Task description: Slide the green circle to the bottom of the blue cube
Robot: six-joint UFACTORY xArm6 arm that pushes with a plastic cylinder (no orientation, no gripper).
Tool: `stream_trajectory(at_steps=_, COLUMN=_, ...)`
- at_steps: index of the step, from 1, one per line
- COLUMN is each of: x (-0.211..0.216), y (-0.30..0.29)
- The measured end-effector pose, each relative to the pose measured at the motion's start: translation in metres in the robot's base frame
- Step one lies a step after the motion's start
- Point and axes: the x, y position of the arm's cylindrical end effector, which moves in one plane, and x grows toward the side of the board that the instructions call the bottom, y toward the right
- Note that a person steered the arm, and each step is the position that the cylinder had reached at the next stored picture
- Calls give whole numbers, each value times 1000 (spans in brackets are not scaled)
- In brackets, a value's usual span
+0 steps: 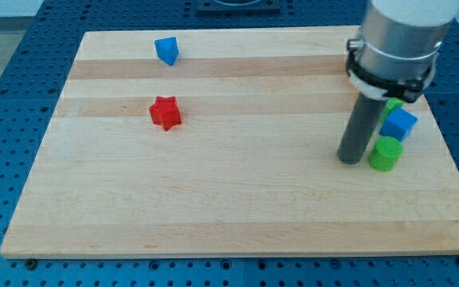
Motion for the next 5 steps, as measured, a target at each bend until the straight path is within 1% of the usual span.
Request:
stream_trajectory(at_steps=1, x=19, y=-8)
stream_trajectory(at_steps=3, x=17, y=36)
stream_trajectory(at_steps=5, x=17, y=62)
